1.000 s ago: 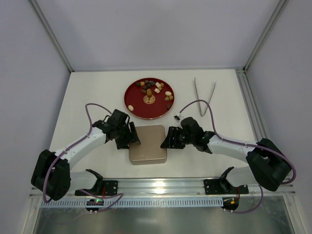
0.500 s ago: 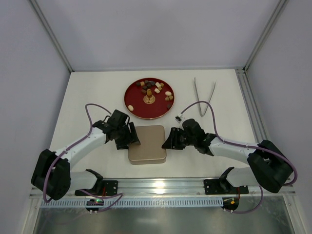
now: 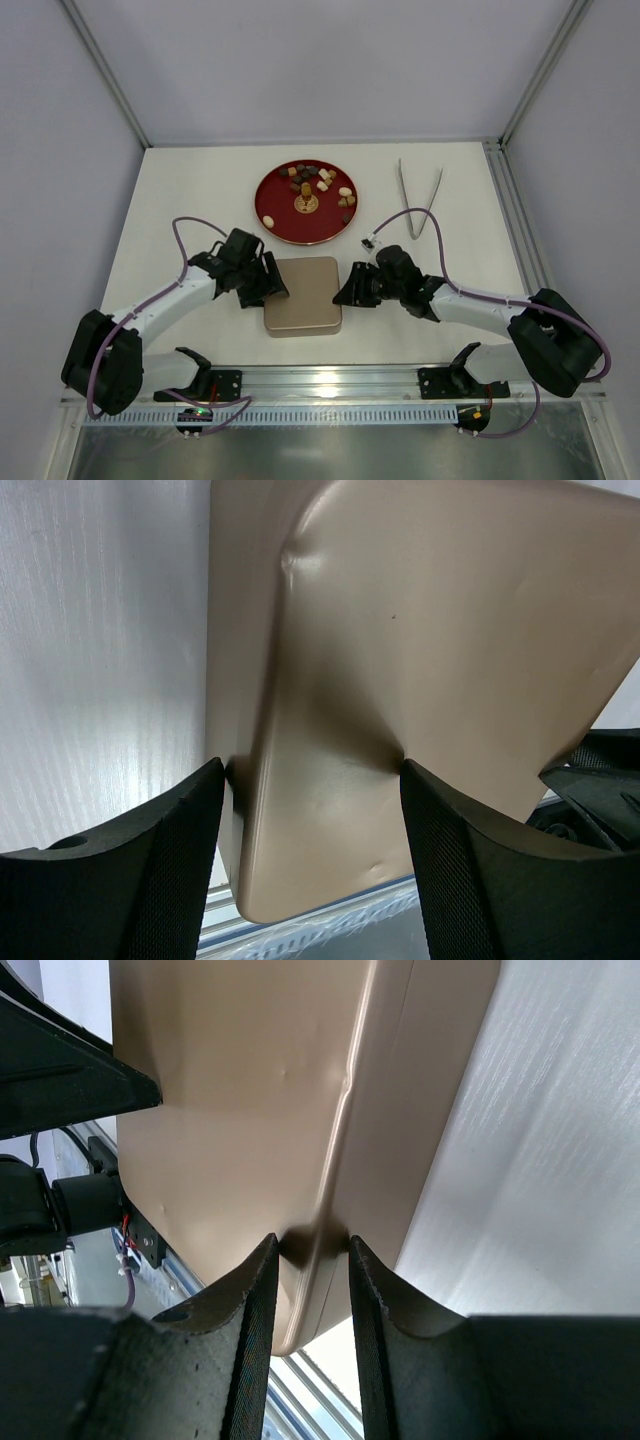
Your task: Pack the chocolate
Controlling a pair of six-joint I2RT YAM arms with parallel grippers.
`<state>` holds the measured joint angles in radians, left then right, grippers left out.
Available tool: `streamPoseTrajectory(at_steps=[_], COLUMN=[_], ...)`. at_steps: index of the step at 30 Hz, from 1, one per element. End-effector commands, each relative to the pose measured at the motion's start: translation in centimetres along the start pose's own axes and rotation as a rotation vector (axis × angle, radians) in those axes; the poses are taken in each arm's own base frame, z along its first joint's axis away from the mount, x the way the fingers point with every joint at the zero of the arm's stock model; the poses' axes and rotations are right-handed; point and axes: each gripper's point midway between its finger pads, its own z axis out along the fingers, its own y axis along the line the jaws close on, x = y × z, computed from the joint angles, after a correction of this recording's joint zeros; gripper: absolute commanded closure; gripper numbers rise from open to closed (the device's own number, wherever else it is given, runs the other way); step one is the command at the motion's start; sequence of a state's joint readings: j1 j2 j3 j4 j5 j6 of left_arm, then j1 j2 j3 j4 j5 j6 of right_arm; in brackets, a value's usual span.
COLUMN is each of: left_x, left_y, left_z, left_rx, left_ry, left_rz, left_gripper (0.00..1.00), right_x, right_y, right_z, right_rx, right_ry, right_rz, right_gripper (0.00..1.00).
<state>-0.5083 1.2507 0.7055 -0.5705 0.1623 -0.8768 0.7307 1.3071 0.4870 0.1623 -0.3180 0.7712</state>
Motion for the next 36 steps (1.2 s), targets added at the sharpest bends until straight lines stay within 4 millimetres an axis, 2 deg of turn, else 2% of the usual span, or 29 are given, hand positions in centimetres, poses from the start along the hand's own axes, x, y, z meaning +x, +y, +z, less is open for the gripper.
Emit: streamPoseTrajectory(at_steps=[1, 9, 18, 30, 36], left_x=[2.5, 1.2, 1.0, 0.3, -1.9], left_y=[4.2, 3.0, 1.9, 1.0, -0.1], left_z=[1.8, 1.2, 1.2, 0.6, -1.6], left_rx=[-0.15, -0.124, -0.088, -0.067, -0.078], left_ry=[0.071, 0.042, 0.061, 0.045, -0.016], left_rz=[-0.013, 0.031, 0.043, 0.072, 0.152], left_gripper=[0.35, 0.33, 0.32, 0.26, 0.2], right_x=[1.5, 0.6, -0.3, -0.4, -2.1], right_y=[-3.1, -2.3, -1.6, -1.2, 0.5], right_z=[0.0, -0.1, -0.5, -1.1, -2.0], right_rx=[0.124, 0.125, 0.121, 0.125, 0.092], right_ry=[0.035, 0.024, 0.006, 0.01, -0.031], right_rz=[-0.007, -0.025, -0.041, -0.045, -0.073], right_gripper=[0.66, 0.66, 0.66, 0.65, 0.52])
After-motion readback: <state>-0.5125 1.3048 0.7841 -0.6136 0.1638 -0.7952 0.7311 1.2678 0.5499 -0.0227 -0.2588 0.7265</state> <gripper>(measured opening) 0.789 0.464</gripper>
